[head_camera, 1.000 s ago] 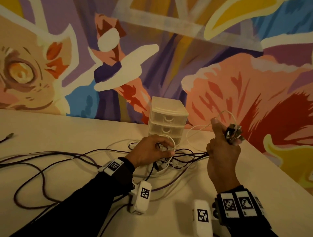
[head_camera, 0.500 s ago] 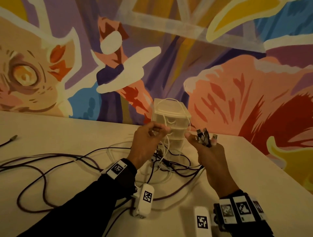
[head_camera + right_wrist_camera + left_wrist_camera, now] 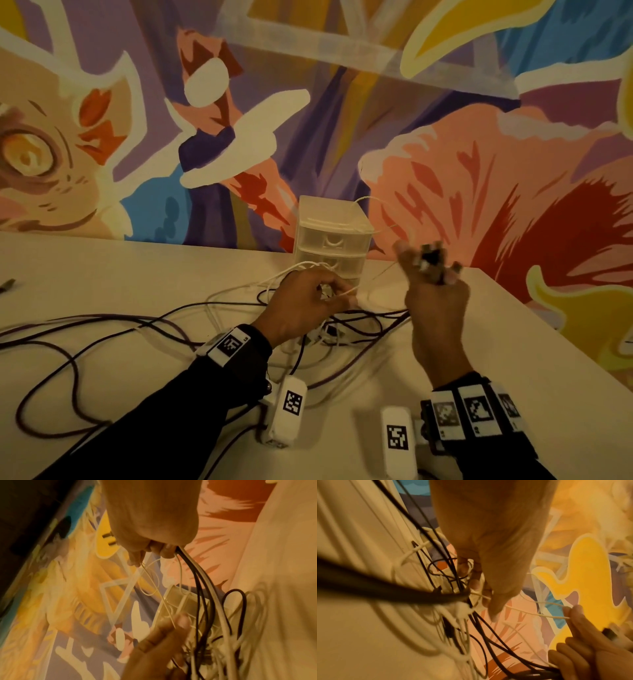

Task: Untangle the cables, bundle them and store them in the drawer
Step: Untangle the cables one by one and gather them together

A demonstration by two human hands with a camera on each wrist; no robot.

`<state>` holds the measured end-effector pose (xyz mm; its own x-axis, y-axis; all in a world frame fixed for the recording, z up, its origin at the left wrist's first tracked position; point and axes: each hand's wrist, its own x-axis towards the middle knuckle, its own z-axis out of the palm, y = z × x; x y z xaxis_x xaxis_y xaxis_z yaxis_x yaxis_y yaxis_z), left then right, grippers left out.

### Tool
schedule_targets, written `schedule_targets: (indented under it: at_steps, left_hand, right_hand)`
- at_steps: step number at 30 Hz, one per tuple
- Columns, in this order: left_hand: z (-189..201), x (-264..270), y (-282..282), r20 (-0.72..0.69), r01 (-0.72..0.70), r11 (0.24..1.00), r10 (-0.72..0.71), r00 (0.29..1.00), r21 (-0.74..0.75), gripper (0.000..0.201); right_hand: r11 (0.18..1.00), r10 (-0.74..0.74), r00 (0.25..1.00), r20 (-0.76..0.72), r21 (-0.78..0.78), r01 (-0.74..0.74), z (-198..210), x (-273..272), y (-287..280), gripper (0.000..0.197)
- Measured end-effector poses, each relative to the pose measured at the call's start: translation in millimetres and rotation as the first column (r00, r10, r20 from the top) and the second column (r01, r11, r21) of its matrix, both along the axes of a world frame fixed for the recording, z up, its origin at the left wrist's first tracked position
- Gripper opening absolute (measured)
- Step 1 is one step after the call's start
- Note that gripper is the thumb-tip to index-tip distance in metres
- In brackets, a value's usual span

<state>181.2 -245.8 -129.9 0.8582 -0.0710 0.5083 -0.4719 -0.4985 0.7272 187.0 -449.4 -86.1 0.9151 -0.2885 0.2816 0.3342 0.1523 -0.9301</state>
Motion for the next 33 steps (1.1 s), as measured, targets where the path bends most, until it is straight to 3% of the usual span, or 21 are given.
schedule_targets:
  at_steps: [4,7,12,14,16,19,22,24,26,29,31,33]
  left_hand:
    - [-7,6,5,-0.080,-0.044,0.996,0.050,0.995,0.081,0.007]
    - [-7,5,7,-0.077,-0.097,0.992,0.103,0.992,0.077,0.017]
    - [4,-3,7,-0.055,-0.086,0.969,0.075,0.996,-0.232,0.023]
    - [13,-7,7,-0.028,-0.122,0.955,0.118,0.993,-0.270,0.027]
    - [21,-10,7,-0.029,-0.095,0.965,0.090,0.996,-0.247,0.028]
    - [29,-14,1,-0.069,0.049,0.984,-0.061,0.996,-0.169,0.025]
    - [32,-15,-2,-0.081,0.094,0.994,-0.099,0.992,-0.061,0.026]
    - [32,-13,0,-0.090,0.078,0.997,-0.077,0.993,0.016,0.030]
    - [37,-13,2,-0.094,0.048,0.998,-0.045,0.995,0.036,0.032]
    - [54,-19,4,-0.083,0.041,0.984,-0.055,0.995,-0.172,0.028]
    - [71,-21,6,-0.053,0.038,0.939,-0.059,0.997,-0.341,0.025]
    - [89,-22,12,-0.021,0.015,0.897,-0.027,0.999,-0.442,0.024]
  right_hand:
    - [0.995,-0.028,1.000,-0.007,0.092,0.028,2,6,-12,0.025]
    - [0.974,-0.090,0.996,-0.019,0.208,0.092,3,13,-22,0.043]
    - [0.977,-0.014,0.994,-0.110,0.208,0.037,-8,14,-22,0.053]
    - [0.992,0.062,0.989,-0.135,0.122,-0.045,-10,12,-18,0.061]
    - [0.989,0.147,0.978,-0.147,0.009,-0.147,-9,4,-10,0.056]
    - [0.962,0.236,0.963,-0.129,-0.111,-0.251,-3,-7,5,0.028]
    - [0.983,0.157,0.986,-0.057,-0.090,-0.161,-1,-6,7,0.015]
    - [0.999,0.045,0.999,-0.016,-0.009,-0.045,-1,-3,1,0.020]
    - [0.999,0.038,0.999,-0.019,0.002,-0.038,-3,-1,-3,0.024]
    - [0.998,0.069,0.997,-0.046,-0.001,-0.069,0,-2,-4,0.031]
    - [0.986,0.138,0.988,-0.063,-0.083,-0.143,2,-5,-3,0.043]
    - [0.970,0.193,0.980,-0.054,-0.143,-0.199,2,-8,-2,0.043]
